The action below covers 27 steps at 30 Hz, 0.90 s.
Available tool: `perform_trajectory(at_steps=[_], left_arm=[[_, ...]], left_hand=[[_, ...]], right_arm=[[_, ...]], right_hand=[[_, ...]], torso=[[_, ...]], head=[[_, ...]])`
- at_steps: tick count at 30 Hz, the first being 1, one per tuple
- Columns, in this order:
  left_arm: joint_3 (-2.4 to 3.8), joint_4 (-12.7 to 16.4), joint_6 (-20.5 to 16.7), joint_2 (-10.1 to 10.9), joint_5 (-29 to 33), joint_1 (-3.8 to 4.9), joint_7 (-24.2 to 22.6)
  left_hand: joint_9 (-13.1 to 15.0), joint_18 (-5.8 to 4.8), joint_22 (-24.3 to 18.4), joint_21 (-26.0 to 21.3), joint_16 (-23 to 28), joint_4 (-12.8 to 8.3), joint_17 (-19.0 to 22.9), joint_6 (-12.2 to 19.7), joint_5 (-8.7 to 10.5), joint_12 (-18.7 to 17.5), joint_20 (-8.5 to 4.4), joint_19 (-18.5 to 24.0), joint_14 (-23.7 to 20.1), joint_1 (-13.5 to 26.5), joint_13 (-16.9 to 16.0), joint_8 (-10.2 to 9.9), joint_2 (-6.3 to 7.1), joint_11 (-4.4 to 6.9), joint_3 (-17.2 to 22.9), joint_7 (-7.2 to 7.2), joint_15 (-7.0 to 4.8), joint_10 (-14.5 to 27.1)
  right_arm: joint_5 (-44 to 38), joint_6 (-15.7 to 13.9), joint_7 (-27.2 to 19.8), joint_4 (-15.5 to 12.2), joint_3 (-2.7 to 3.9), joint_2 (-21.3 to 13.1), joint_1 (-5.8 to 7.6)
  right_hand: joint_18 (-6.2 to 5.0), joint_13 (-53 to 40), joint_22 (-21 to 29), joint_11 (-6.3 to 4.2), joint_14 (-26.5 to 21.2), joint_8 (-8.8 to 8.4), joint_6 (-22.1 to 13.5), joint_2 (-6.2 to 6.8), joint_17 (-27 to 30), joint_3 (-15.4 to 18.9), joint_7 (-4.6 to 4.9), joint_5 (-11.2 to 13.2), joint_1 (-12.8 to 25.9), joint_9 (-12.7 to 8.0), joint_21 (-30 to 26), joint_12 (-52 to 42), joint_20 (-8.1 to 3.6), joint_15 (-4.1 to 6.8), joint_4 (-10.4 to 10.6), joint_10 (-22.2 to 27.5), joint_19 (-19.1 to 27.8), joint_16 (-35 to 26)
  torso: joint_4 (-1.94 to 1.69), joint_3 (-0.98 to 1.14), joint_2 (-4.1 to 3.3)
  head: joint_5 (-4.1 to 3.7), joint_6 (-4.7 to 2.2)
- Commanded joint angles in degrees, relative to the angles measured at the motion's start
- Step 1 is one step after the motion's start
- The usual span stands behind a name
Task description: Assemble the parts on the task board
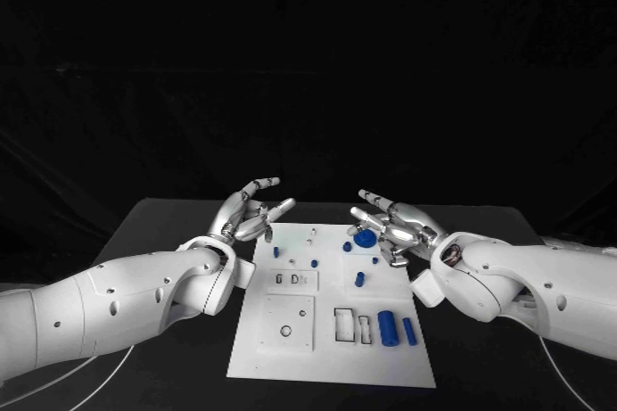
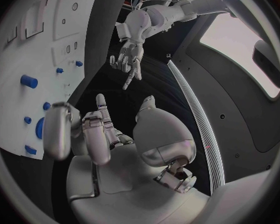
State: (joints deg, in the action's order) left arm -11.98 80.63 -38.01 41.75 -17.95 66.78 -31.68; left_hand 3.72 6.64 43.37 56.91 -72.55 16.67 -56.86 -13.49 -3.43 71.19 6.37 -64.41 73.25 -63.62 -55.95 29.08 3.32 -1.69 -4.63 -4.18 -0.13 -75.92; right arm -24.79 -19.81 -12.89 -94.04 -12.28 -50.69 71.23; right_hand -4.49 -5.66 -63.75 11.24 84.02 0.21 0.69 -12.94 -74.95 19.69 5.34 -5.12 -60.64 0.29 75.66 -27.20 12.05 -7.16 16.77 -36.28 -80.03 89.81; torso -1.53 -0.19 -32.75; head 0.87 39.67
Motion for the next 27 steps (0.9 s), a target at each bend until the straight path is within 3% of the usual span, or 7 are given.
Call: perform_trajectory(at_steps=[1,8,17,19,21,24,27], left_arm=[[-0.06,-0.69,2.25,-0.25,-7.63,0.23,3.85],[-0.19,-2.23,2.54,-0.69,-12.75,0.39,5.96],[-0.21,-3.79,2.67,-1.61,-20.42,0.46,7.35],[-0.23,-3.97,2.59,-1.72,-22.08,0.45,7.49],[-0.24,-4.07,2.45,-1.78,-24.17,0.44,7.69],[-0.25,-4.14,2.22,-1.83,-27.43,0.44,8.02],[-0.25,-4.1,1.91,-1.84,-30.76,0.44,8.54]], left_hand=[[0.01,-6.49,45.89,32.79,-17.45,0.04,-33.14,-2.86,0.09,18.81,-1.68,-24.82,16.75,-0.09,-34.05,4.14,0.17,-0.27,0.1,-2.01,-0.26,-14.08],[0.14,-6.64,46.63,33.09,-17.45,0.24,-33.14,-7.81,-0.05,18.81,-0.13,-25.59,16.75,0.25,-34.05,4.04,0.06,-1.99,-0.12,-3.97,1.43,-14.08],[0.12,-6.64,46.63,33.09,-17.45,0.18,-33.14,-9.4,-0.04,18.81,0.45,-25.59,16.75,-0.43,-34.05,3.4,-0.09,-2.48,0.06,-4.42,1.89,-14.08],[0.11,-6.64,46.63,33.09,-17.45,0.18,-33.14,-9.52,-0.04,18.81,0.52,-25.59,16.75,-0.58,-34.05,3.29,-0.15,-2.54,0.09,-4.49,1.93,-14.08],[0.1,-6.64,46.63,33.09,-17.45,0.18,-33.14,-9.66,-0.03,18.81,0.58,-25.59,16.75,-0.7,-34.05,3.18,-0.23,-2.61,0.12,-4.56,1.98,-14.08],[0.09,-6.64,46.63,33.09,-17.45,0.18,-33.14,-9.81,-0.02,18.81,0.66,-25.59,16.75,-0.84,-34.05,3.05,-0.33,-2.68,0.15,-4.63,2.04,-14.08],[0.09,-6.64,46.63,33.09,-17.45,0.15,-33.14,-10.04,-0.02,18.81,0.77,-25.59,16.75,-1.08,-34.05,2.9,-0.45,-2.76,0.2,-4.7,2.12,-14.08]], right_arm=[[-2.59,1.1,-0.84,0.88,0.03,0.37,1.09],[-9.8,1.37,1.17,3.38,0.04,1.48,3.36],[-19.61,4.78,4.43,6.23,0.04,3.2,4.02],[-20.62,5.11,4.56,6.84,0.05,3.56,4.05],[-21.55,5.18,4.41,7.61,0.04,3.97,4.06],[-23.45,3.17,4.86,8.58,0.04,4.62,4.0],[-26.8,1.33,6.33,9.35,0.04,5.32,3.76]], right_hand=[[2.62,-1.6,-16.75,-1.04,5.98,0.24,0.67,0.76,-15.05,0.38,0.18,-1.39,-0.1,0.17,10.0,-3.44,0.12,0.72,-0.12,-3.57,-5.58,0.19],[4.25,-5.06,-25.22,-1.36,5.98,0.62,2.22,1.27,-15.05,0.51,0.32,-3.77,-1.15,0.56,13.96,-6.76,0.43,0.84,-0.16,-0.32,-9.22,0.19],[4.49,-9.65,-26.23,-1.08,5.98,1.86,7.43,3.23,-15.05,-1.47,3.03,-5.56,-7.11,1.68,14.33,-8.96,0.16,1.14,-1.14,7.24,-9.95,0.19],[4.49,-10.93,-26.25,-1.43,-3.69,1.85,8.17,3.42,-0.73,-2.53,3.28,-4.59,-8.71,1.77,14.34,-9.66,-0.27,1.72,-1.52,8.43,-9.97,-1.43],[4.49,-11.83,-26.25,-1.75,-4.92,2.3,10.15,3.23,1.83,-3.92,3.68,-3.24,-10.64,2.17,14.34,-10.46,-0.56,2.08,-2.6,8.24,-9.97,-2.27],[4.49,-14.76,-26.25,-3.42,4.87,6.65,23.96,2.71,-12.73,-6.42,4.24,-1.02,-13.58,5.13,14.34,-15.59,-1.53,3.32,-4.62,1.37,-9.97,0.02],[4.49,-14.45,-26.25,-3.94,5.98,12.07,39.48,3.11,-15.05,-7.71,4.33,-0.15,-15.44,8.33,14.34,-15.81,-1.87,3.45,-6.22,-2.46,-9.97,0.19]], torso=[[-0.46,-0.03,-0.68],[-0.79,-0.15,-1.45],[-1.37,-0.38,-2.43],[-1.37,-0.37,-2.61],[-1.42,-0.39,-2.74],[-1.45,-0.43,-2.87],[-1.39,-0.39,-3.12]], head=[[-0.2,0.14],[-0.55,0.26],[-1.36,-0.14],[-1.34,-0.23],[-1.33,-0.17],[-1.43,-0.18],[-1.32,-0.26]])
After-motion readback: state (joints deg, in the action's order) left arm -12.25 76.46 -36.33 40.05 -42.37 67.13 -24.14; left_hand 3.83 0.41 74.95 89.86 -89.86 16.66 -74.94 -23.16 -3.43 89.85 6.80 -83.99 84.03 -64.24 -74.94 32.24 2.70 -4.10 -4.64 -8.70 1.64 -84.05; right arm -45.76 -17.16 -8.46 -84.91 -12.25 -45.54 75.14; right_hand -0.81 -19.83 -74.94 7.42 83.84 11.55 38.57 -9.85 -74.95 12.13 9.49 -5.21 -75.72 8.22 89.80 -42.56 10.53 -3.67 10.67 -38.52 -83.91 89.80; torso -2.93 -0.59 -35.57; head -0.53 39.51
